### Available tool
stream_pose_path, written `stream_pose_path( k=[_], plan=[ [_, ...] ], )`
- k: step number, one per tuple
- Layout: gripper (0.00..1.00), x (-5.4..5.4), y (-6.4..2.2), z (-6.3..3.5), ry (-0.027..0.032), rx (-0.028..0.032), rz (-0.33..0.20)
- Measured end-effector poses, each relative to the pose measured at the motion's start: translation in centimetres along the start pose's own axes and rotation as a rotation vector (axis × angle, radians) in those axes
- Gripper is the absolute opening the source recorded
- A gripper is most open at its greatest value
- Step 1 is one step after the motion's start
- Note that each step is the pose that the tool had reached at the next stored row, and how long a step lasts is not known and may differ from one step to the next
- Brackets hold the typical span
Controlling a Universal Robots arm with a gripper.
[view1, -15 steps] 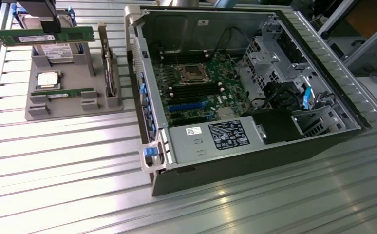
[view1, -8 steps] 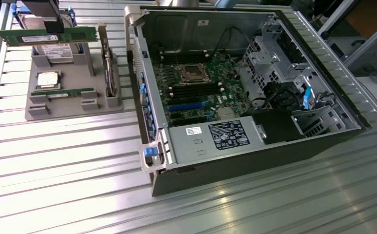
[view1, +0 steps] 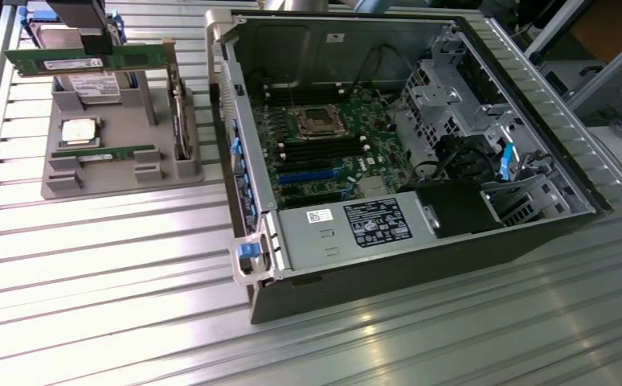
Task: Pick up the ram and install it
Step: 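Pick up the ram and move it above insertion slot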
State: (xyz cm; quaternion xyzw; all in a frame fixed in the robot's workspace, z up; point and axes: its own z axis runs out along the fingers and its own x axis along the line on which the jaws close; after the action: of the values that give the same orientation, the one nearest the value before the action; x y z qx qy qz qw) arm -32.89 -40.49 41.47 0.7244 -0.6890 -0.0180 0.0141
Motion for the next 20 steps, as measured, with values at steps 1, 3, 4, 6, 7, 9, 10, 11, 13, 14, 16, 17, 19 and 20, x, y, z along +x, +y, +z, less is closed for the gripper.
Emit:
stream_pose_path(
  k=[1, 3, 4, 6, 7, 9, 10, 11, 13, 14, 16, 17, 19, 20],
  plan=[
    [0.12, 0.0, -0.11, 0.0, 0.0002, 0.0, 0.0],
    [0.12, 0.0, -0.26, -0.01, 0.0004, 0.0, 0.0],
    [0.12, 0.0, -0.38, -0.02, 0.0005, 0.0, 0.0],
    [0.12, 0.0, -0.66, -0.03, 0.0008, 0.0, 0.0],
    [0.12, 0.0, -0.78, -0.03, 0.0009, 0.0, 0.0],
    [0.12, 0.0, -0.98, -0.04, 0.0012, -0.0001, 0.0],
    [0.12, 0.1, -1.05, -0.05, 0.0012, 0.0, 0.0],
    [0.12, 0.1, -1.17, -0.05, 0.0013, 0.0, 0.0],
    [0.12, 0.1, -1.31, -0.06, 0.0015, -0.0001, 0.0],
    [0.12, 0.1, -1.48, -0.07, 0.0018, -0.0001, 0.0],
    [0.12, 0.1, -1.74, -0.08, 0.0021, -0.0001, 0.0],
    [0.12, 0.1, -1.85, -0.08, 0.0022, 0.0, 0.0],
    [0.12, 0.1, -1.98, -0.09, 0.0024, -0.0001, 0.0],
    [0.12, 0.1, -2.05, -0.1, 0.0025, -0.0002, 0.0]
  ],
)
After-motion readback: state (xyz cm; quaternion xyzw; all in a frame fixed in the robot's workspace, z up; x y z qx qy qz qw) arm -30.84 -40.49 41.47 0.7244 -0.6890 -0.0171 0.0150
